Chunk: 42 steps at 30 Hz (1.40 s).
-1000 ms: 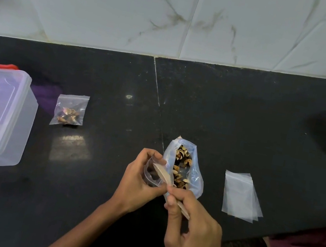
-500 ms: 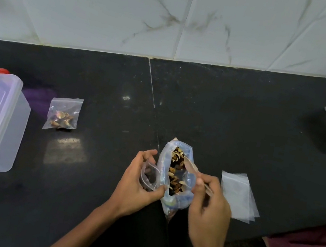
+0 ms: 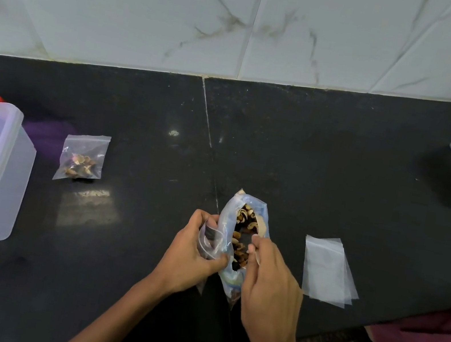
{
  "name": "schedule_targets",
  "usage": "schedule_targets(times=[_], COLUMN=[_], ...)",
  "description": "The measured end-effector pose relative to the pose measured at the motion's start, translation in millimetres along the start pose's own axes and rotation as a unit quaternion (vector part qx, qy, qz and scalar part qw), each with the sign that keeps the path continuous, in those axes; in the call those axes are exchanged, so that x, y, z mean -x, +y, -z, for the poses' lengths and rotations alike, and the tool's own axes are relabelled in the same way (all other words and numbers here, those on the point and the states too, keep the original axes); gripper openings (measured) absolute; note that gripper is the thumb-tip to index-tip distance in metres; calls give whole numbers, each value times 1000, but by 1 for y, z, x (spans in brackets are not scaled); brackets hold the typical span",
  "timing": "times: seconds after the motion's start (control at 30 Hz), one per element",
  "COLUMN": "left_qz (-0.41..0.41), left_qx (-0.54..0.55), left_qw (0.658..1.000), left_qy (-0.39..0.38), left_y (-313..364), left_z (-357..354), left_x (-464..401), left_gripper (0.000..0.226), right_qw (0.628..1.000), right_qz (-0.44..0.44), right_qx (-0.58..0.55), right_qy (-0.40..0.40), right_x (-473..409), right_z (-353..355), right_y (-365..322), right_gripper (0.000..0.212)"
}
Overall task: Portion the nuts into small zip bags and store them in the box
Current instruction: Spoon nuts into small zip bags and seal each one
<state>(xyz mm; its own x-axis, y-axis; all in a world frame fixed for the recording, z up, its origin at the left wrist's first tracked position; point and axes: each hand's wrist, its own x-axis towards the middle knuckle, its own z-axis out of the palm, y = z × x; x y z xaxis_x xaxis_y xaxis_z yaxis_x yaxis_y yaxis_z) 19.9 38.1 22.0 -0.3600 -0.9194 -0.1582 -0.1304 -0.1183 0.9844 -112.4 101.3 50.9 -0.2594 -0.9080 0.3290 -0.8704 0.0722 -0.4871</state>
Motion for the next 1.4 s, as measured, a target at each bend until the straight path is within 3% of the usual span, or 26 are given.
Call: schedule_targets(times=[0.23, 0.4, 0.63, 0.77, 0.83, 1.07, 1.27, 1.4], left_qz=[9, 6, 5, 8, 9, 16, 7, 9], left_qx=[-14, -16, -24, -34, -32, -29, -21, -18], left_qw=[1000, 1000, 1000, 999, 999, 999, 1000, 1000], left_qy=[15, 18, 19, 21, 19, 17, 21, 24], left_y=[1, 0, 2, 2, 2, 6, 4, 2], left_z=[-2, -1, -2, -2, -1, -2, -3, -2], left_x=[1, 2, 3, 3, 3, 4, 4, 4], left_gripper=[42, 42, 41, 41, 41, 41, 40, 39], right_qw=[999, 999, 994, 997, 996, 976, 991, 991], right_qz=[-9, -28, -22, -9, -28, -52, -34, -46], right_qx=[13, -8, 25, 8, 17, 75, -34, 10], right_qy=[-46, -17, -106, -78, -77, -197, -127, -128], right_x=[-2, -5, -6, -5, -5, -14, -12, -16], right_z=[5, 11, 9, 9, 7, 16, 25, 18], right_y=[-16, -11, -15, -23, -20, -27, -28, -18], right_gripper=[24, 22, 14, 25, 13, 26, 13, 19])
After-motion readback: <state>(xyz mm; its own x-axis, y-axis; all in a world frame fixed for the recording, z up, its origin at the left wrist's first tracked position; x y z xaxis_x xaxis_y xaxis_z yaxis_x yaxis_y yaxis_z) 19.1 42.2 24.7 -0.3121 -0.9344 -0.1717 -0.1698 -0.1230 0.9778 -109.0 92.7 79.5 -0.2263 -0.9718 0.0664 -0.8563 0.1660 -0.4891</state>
